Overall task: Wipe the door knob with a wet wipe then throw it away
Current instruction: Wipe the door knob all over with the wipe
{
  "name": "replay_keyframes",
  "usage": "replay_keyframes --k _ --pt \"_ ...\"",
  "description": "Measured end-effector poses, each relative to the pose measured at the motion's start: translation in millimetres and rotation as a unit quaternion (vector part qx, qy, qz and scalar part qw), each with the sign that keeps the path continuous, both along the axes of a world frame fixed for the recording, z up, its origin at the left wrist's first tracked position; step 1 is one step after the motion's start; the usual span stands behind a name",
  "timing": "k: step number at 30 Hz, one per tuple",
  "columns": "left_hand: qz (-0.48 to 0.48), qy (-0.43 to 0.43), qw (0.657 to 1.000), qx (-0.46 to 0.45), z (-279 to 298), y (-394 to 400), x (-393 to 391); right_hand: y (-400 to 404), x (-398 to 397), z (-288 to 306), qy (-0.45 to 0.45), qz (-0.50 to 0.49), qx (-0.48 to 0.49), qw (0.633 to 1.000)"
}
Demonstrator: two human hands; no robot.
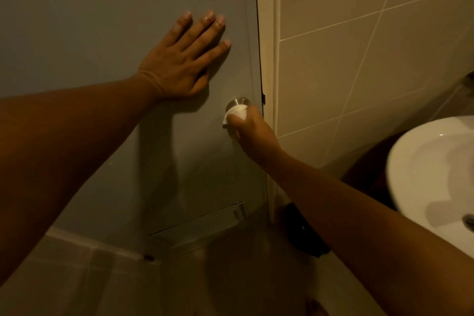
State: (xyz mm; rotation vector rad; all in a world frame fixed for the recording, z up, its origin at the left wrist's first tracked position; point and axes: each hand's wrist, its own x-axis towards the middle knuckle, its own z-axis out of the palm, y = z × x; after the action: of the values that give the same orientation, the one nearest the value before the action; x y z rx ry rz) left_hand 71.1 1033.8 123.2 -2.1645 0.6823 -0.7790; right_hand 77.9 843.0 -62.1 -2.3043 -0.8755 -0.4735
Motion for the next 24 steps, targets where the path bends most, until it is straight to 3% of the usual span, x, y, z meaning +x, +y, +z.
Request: replay_keyframes --k 4,9,11,13,16,20,22,24 --pt "0.002 -0.001 1.0 -0.002 0 0 0 0 -1 -2 -0.028 -0.011 -0.033 0.999" --pt "-0.008 -0.012 1.0 -0.002 -1 1 0 14 -5 -4 0.064 -0.058 0.1 0.991" --pt "-0.012 -0.014 1.0 -0.001 -2 1 0 20 -5 -4 0.131 -0.082 0.168 0.974" --pt "-0.014 -0.021 1.0 0.005 -2 1 1 23 -5 -5 0.198 -0.041 0.279 0.939" --pt "-0.013 -0.022 1.0 0.009 -2 2 2 19 -11 4 0.363 0.047 0.476 0.8" --pt "-0.007 -0.016 1.0 0.007 -4 2 3 20 -14 18 0.53 0.064 0.588 0.608" --pt "-0.007 -0.019 1.0 0.007 -3 3 3 24 -15 19 0.568 0.099 0.655 0.489" --pt "-0.007 -0.02 1.0 0.007 -3 3 3 28 -14 17 0.569 0.108 0.697 0.423"
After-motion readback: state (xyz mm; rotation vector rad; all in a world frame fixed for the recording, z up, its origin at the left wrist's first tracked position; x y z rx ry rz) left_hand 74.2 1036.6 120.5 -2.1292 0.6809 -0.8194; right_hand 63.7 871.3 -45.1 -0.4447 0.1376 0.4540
